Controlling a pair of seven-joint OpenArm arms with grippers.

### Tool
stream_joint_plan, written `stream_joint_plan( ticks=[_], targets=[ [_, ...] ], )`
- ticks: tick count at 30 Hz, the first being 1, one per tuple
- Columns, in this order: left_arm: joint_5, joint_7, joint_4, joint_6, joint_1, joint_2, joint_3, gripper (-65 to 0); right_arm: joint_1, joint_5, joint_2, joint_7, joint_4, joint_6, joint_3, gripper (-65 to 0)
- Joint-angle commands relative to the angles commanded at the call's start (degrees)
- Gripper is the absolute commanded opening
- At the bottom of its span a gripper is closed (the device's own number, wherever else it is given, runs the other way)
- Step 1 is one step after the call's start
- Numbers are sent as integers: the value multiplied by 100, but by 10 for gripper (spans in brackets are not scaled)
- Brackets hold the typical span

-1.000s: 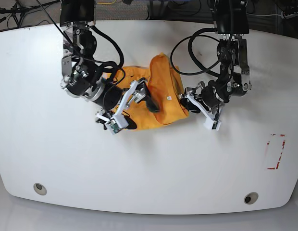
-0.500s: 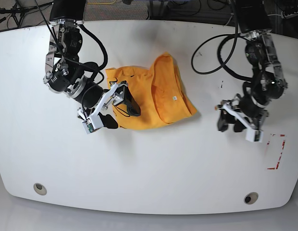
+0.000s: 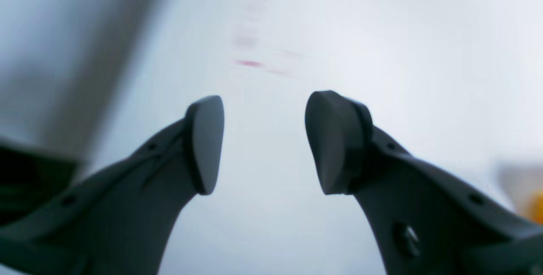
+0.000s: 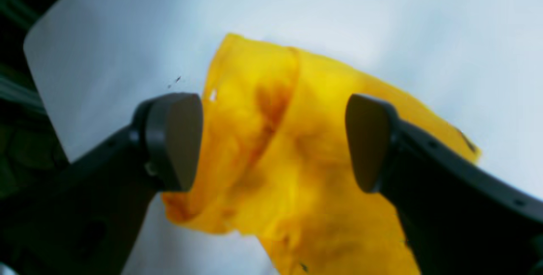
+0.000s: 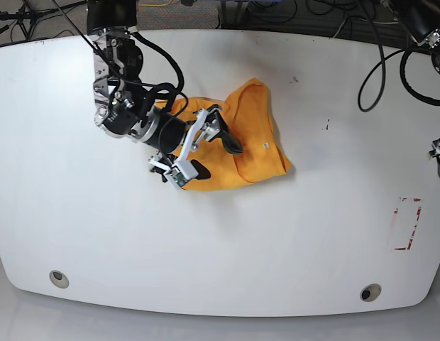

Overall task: Fold the T-shirt properly
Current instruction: 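Release with the left gripper and flatten the bundle with the right gripper, then grasp the bundle's edges with both grippers and fold it over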

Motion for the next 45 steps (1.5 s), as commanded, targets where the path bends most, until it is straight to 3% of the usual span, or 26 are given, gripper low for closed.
stream_joint_plan(
  ticks=[3,7,12,22,26,33,39,45],
  targets=[
    [0,0,9,-237,79,18,0,-324,53,-510,-185,0,-70,9,-18,-244],
    [0,18,9,-607,88,158,44,-324,167,-844,-440,18,-466,9,-193,-376],
    [35,26,185,-730,105,510,70,-324,246,-888,-501,440,-1143,-9,-826,-507],
    [35,26,246,-730,308,659,220,-324,255,-897,-510,1925,-2884,-35,-1530,-506],
    [35,35,255,-730,334,703,255,-324,246,-862,-510,2101,-3147,-35,-1512,-507],
    [0,35,343,-738,396,703,580,-324,132,-835,-484,1723,-2233,-35,-1495,-506],
    [0,35,624,-721,396,835,1336,-324,88,-844,-475,914,-967,-35,-967,-506],
    [9,35,633,-721,360,1116,2004,-324,149,-897,-343,624,-589,0,-290,-506]
  ],
)
